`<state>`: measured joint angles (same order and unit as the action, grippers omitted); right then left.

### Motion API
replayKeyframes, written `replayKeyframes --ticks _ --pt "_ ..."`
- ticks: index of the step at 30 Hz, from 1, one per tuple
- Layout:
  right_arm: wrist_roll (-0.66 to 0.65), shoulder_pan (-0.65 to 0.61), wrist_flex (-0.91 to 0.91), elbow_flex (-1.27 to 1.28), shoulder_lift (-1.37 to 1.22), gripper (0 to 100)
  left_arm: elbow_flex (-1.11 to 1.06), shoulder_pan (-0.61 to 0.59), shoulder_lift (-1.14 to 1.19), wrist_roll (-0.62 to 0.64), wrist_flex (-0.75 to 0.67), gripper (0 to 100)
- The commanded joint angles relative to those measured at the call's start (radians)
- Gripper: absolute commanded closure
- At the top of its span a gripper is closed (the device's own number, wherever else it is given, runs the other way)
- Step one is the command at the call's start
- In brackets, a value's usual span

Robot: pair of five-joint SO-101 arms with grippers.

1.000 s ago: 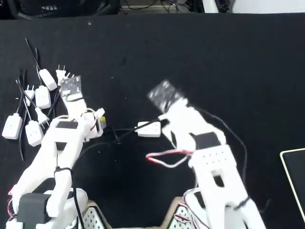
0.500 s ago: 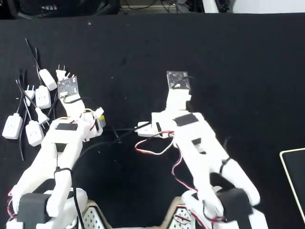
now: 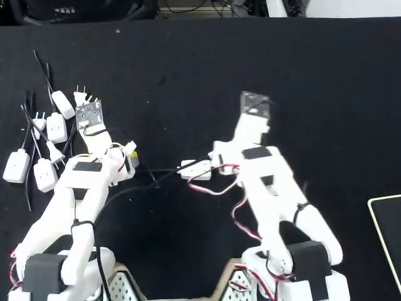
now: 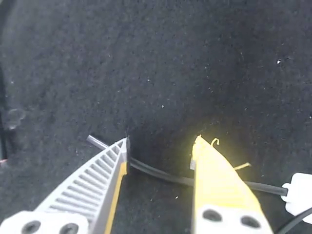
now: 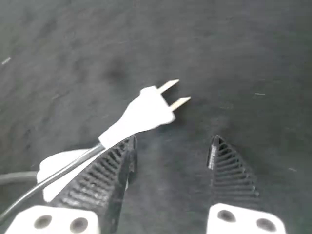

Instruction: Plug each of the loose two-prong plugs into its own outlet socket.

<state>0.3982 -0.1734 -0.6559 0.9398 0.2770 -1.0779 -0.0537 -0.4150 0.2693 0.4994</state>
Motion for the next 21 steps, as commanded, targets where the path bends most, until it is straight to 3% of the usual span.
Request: replayKeyframes --ticks 1,4,10,15,21 --pt "0.015 0.077 0.017 -0.050 0.012 77.6 0.002 -0.007 -0.035 0.014 -0.009 79" --pt "0.028 0.057 0.017 -0.070 0.012 77.6 0.002 -0.007 -0.035 0.014 -0.009 79" --pt "0.244 -0.051 0.023 -0.120 0.004 77.5 0.002 -0.007 -0.035 0.014 -0.008 79" --pt "0.278 -0.141 0.061 -0.110 0.001 77.5 0.002 -0.007 -0.035 0.014 -0.008 79" --pt "0.321 -0.097 0.137 -0.093 -0.101 77.5 0.002 -0.008 -0.035 0.014 -0.006 79"
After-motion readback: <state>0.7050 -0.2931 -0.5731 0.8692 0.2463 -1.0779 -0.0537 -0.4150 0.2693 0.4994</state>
